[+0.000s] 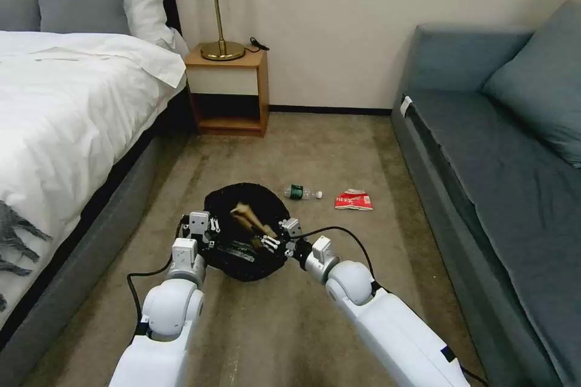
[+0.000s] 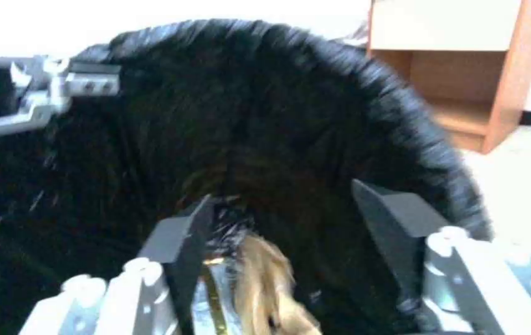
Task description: Pick up the trash bin, then pick up the garbage on the floor and place it into the trash bin.
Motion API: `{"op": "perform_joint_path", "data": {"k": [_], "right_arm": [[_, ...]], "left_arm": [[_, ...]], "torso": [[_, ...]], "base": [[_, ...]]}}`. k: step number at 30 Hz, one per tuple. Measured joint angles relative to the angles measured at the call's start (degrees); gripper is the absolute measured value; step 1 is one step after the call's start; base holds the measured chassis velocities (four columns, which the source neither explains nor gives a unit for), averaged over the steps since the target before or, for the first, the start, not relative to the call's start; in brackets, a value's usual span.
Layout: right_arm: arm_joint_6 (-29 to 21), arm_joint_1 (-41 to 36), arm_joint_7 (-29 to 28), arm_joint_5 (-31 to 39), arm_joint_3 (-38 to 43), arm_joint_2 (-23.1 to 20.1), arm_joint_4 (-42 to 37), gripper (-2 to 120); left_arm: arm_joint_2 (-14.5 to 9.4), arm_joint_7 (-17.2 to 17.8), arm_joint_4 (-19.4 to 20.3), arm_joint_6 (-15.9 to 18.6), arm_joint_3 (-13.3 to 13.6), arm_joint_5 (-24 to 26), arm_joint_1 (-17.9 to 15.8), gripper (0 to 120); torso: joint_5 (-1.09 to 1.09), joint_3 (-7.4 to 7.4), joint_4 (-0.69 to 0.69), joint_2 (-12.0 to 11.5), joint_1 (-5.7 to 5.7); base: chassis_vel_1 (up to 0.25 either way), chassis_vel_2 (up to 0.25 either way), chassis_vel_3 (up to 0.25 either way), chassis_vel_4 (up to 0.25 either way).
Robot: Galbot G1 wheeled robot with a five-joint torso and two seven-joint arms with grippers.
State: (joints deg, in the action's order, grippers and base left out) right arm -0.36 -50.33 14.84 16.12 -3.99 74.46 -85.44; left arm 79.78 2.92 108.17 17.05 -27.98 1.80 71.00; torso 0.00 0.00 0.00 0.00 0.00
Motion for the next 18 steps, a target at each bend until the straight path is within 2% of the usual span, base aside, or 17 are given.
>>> {"op": "perform_joint_path", "data": {"k": [4, 6, 8, 10, 14, 18], "right_arm": [[2.3, -0.4, -0.9, 4.3, 3.9, 0.1, -0.5, 85], [2.3, -0.4, -0.9, 4.4, 4.0, 0.1, -0.5, 86], [2.7, -0.5, -2.3, 5.3, 6.5, 0.2, 0.0, 98], [2.7, -0.5, -3.2, 5.6, 8.4, 0.2, 0.9, 99], [-1.3, -1.8, -6.5, 5.7, 14.4, -0.6, 2.6, 100], [-2.7, -2.9, -8.4, 5.3, 17.6, -1.3, 3.8, 100]], "left_arm": [[-0.2, 0.1, -0.3, -0.1, -0.9, 0.2, -0.3, 4], [-0.2, 0.1, -0.3, -0.1, -1.0, 0.3, -0.3, 4], [-0.2, 0.4, -0.3, -0.1, -1.5, 0.4, -0.4, 4], [-0.2, 0.6, -0.3, 0.0, -1.9, 0.5, -0.5, 4], [-0.6, 0.7, -0.3, 0.0, -3.3, 0.8, -0.6, 4], [-1.0, 0.6, -0.9, -0.4, -4.5, 0.8, -0.4, 4]], "torso": [[0.01, 0.0, 0.0, 0.0, 0.0], [0.01, 0.0, 0.01, 0.0, 0.0], [0.01, 0.0, 0.0, 0.0, 0.0], [0.01, 0.0, 0.01, 0.0, 0.0], [0.01, 0.0, -0.01, 0.0, 0.0], [0.01, 0.0, -0.02, 0.0, 0.0]], "base": [[0.0, 0.0, 0.0, 0.0], [0.0, 0.0, 0.0, 0.0], [0.0, 0.0, 0.0, 0.0], [0.0, 0.0, 0.0, 0.0], [0.0, 0.0, 0.0, 0.0], [0.0, 0.0, 0.0, 0.0]]}}
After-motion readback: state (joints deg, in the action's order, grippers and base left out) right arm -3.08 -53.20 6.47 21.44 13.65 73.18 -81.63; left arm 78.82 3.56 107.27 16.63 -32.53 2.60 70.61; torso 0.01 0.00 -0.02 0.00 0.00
